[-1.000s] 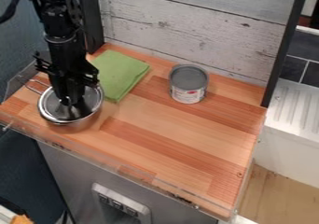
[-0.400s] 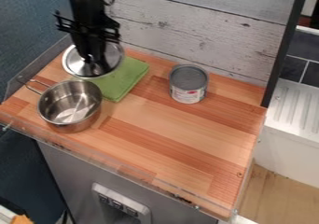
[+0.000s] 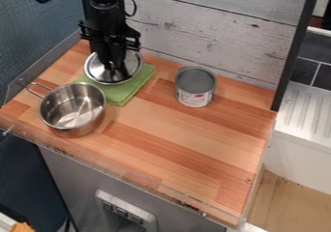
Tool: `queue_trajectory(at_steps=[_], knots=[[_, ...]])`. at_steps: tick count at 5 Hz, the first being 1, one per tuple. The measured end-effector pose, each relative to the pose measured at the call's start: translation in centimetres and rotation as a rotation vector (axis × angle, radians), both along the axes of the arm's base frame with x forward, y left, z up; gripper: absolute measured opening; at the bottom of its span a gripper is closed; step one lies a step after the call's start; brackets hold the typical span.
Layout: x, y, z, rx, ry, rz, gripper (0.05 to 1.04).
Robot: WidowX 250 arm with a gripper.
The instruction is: Put the silver lid on the green cloth
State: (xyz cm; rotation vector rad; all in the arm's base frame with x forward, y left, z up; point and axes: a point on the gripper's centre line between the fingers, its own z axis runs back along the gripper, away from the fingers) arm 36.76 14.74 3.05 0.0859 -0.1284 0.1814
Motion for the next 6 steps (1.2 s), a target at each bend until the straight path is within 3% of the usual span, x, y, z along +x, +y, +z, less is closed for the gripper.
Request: queue_trajectory(at_steps=[2,3,4,5,6], knots=[[0.0,0.6,-1.2,0.026,0.042,0.000,0.280],[-0.2,0.3,-1.5,0.010,0.047,-0.004,0.321],[-0.3,0.0,-1.3,-0.030,0.049,-0.019,0.605],[0.0,0.0,1.7,-0.042,-0.010,-0.068,0.897],[-0.6,0.0,3.8,-0.045,-0.017,-0.118,1.012]])
